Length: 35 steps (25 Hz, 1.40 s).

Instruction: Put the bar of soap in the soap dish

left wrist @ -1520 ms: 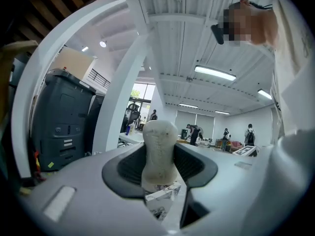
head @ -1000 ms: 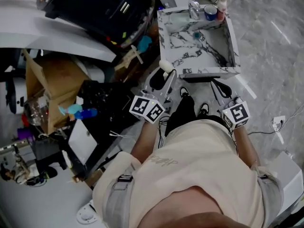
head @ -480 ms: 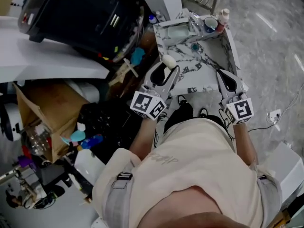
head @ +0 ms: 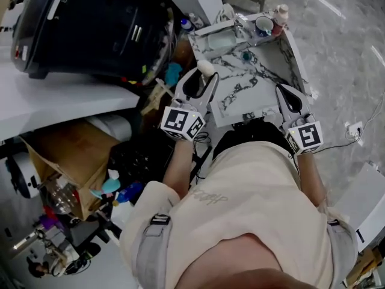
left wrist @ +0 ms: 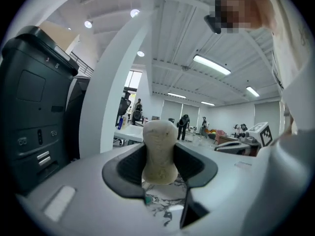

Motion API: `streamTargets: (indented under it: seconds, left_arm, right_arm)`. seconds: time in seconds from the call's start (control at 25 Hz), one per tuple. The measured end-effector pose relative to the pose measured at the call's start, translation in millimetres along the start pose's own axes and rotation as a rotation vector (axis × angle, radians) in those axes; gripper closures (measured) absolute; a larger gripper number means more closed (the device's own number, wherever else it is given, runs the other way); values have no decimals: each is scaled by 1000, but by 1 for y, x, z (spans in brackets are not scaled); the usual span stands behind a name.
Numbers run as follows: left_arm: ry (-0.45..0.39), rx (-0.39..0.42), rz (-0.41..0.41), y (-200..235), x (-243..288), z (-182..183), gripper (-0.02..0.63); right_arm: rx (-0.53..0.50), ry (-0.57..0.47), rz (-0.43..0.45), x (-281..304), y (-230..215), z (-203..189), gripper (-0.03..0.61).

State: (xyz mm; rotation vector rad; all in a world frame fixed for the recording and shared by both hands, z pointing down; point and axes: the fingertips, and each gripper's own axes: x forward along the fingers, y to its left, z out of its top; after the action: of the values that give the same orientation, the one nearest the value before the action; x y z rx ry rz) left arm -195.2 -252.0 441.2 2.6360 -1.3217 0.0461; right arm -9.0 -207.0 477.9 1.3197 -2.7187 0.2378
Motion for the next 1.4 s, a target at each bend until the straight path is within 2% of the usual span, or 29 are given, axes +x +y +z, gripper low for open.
streamTargets:
  seconds: [0.08,0.2,0.32,0.48,0.72,0.84,0.96,1.12,1.4]
  left_arm:
    - [54,56,-1,7,15,-9,414]
    - [120,80,-10,14,36,-17,414]
    - [181,123,-24,21,63,-23,414]
    - [304,215,-77,41,99,-42,414]
    - [533,362,-118,76,143,-94,415]
    - [643,411,-140,93,157,-122,416]
    - [727,457,-158,104,169,-144,416]
    - [841,564,-216,112,180,-175,417]
    - [956,654,-266,123,197,-207,417]
  right_arm:
    - [9,-25,6,6,-12,4,578]
    - [15,-51,26,10,-26,8,578]
    - [-25,-52,44,16,-47,7,578]
    - [-22,-56,61,25,-69,0,578]
    - [11,-10,58,24,-99,-22,578]
    - [13,20,52,22,-112,-30,578]
    - [21,40,44,22,-125,-36,578]
    - [48,54,49,24,-130,-42,578]
    - [80,75,57,27,-130,-47,577]
